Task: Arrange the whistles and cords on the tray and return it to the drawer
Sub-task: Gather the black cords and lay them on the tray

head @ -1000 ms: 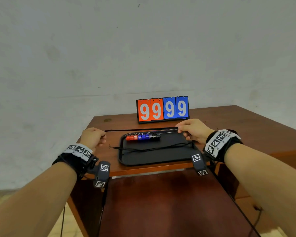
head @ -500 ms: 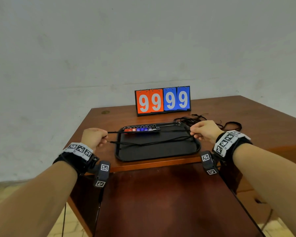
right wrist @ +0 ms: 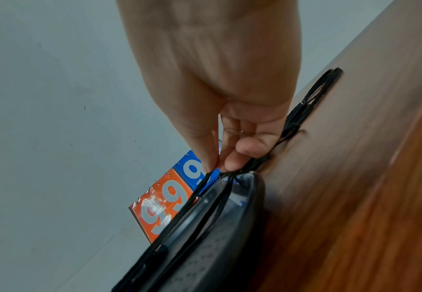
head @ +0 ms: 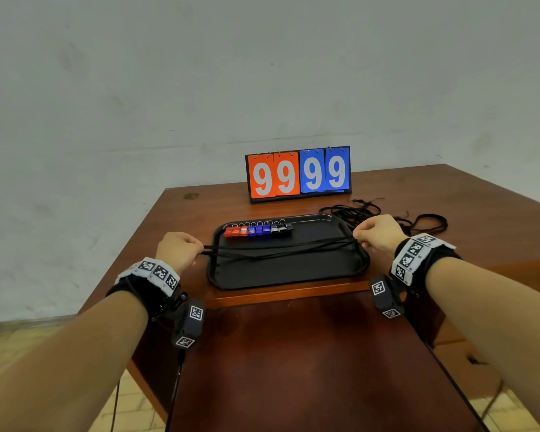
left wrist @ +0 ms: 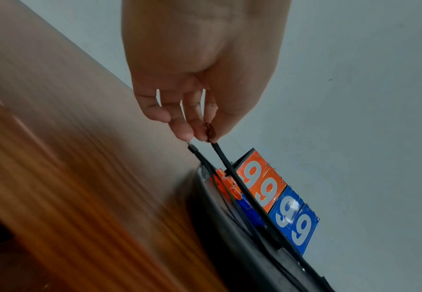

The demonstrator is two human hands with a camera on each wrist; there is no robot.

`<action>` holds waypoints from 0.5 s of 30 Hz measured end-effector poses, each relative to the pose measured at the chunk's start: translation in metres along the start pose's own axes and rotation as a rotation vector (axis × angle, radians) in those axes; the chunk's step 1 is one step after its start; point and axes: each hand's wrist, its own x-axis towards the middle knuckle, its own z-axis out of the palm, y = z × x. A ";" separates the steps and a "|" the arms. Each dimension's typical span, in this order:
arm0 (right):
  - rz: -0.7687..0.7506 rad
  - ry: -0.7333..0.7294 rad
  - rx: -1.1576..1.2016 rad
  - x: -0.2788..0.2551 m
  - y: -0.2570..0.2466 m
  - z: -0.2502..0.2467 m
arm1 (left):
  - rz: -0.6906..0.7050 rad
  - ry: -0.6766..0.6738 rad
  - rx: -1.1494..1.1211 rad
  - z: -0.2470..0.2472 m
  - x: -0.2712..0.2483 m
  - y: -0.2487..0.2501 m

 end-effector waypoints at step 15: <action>-0.007 0.055 -0.079 0.001 0.007 0.009 | 0.032 -0.038 0.133 0.007 -0.006 -0.001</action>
